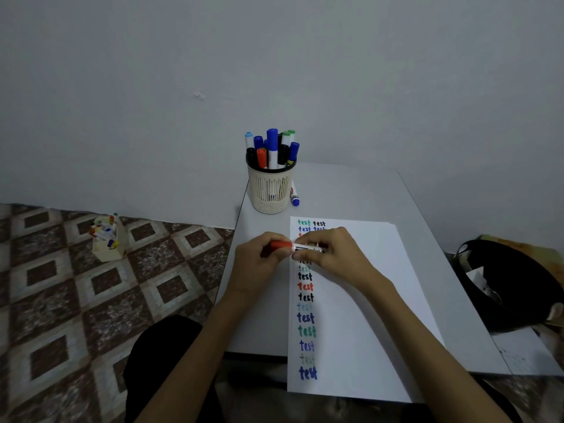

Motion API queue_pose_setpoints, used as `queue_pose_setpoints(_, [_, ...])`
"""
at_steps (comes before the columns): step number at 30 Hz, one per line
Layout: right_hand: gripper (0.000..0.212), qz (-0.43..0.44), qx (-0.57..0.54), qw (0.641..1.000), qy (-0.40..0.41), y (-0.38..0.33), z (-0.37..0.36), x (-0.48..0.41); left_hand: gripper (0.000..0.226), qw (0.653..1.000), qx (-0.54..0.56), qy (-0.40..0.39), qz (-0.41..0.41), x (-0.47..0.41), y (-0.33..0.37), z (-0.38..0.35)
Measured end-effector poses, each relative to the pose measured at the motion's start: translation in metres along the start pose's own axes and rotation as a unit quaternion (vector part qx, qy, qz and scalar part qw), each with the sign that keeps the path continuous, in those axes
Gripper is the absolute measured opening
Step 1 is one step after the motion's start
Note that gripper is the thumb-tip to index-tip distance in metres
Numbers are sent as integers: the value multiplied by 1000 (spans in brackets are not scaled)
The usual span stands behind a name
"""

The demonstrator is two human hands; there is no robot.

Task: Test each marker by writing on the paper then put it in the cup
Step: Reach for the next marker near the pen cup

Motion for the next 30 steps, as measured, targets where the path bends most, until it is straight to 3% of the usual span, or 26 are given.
queue_pose_setpoints(7, [9,-43,-124,990,-54,5,-8,0,13,998,-19,-8,-51,-2,8,-1])
queue_pose_setpoints(12, [10,-60,-147,983,-95,11,-11,0,17,999,-6,-17,-33,-1,6,-6])
queue_pose_setpoints(16, [15,4,19,996,-81,5,5,-14,23,1000,-1,-5,4,0,2,-8])
queue_pose_setpoints(18, [22,40,92,993,-68,-5,15,-26,40,999,27,10,41,0,-3,-7])
queue_pose_setpoints(20, [23,55,141,988,-22,-14,29,-41,59,997,46,18,66,0,-8,-6])
queue_pose_setpoints(22, [22,54,120,989,66,-22,49,-55,64,997,32,4,76,1,-10,-9])
queue_pose_setpoints(26, [45,72,-43,970,230,-45,84,-77,44,993,-90,-63,34,3,-10,-21])
queue_pose_setpoints(28, [64,106,-104,948,283,-61,95,-87,40,990,-115,-81,16,5,-8,-24])
queue_pose_setpoints(30, [68,129,-134,928,323,-71,101,-96,39,989,-121,-81,2,5,-8,-25])
Point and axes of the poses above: each hand's wrist, its own x-axis away from the middle knuckle, its own z-axis out of the back of the hand, y = z × x, the point moved 7 cm from there along -x, towards the middle knuckle, and after that the axes turned 1 degree about -x, right-handed, at the moved point
